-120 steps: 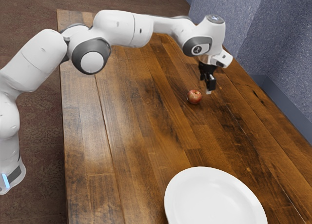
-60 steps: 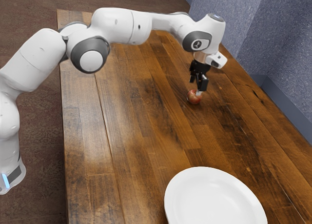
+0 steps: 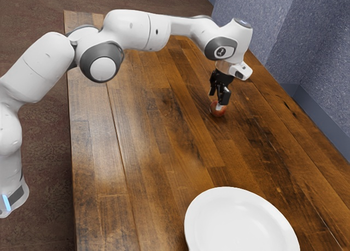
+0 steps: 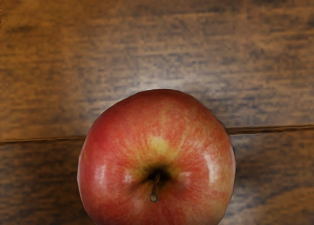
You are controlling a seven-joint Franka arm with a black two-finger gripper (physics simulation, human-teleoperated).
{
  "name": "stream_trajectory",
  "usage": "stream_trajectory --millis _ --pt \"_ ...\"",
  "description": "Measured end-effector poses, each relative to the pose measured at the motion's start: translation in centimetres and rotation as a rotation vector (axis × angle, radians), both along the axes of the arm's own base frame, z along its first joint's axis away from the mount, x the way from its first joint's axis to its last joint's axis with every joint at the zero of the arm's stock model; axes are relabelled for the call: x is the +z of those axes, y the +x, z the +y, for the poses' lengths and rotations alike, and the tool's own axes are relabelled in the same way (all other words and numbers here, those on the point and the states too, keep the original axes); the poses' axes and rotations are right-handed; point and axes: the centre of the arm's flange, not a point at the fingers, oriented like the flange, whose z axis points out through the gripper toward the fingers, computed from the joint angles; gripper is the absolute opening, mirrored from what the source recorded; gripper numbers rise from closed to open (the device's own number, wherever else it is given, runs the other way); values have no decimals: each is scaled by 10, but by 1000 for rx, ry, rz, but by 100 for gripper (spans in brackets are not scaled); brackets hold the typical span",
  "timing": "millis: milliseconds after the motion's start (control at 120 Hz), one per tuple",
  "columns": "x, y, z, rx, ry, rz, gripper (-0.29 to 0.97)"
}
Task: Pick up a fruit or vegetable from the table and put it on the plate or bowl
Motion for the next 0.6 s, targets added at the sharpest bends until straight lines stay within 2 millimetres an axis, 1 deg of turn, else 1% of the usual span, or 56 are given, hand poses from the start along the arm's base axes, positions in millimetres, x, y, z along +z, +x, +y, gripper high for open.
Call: stream_trajectory --millis 600 --pt "-23 12 2 -1 -2 -42 68"
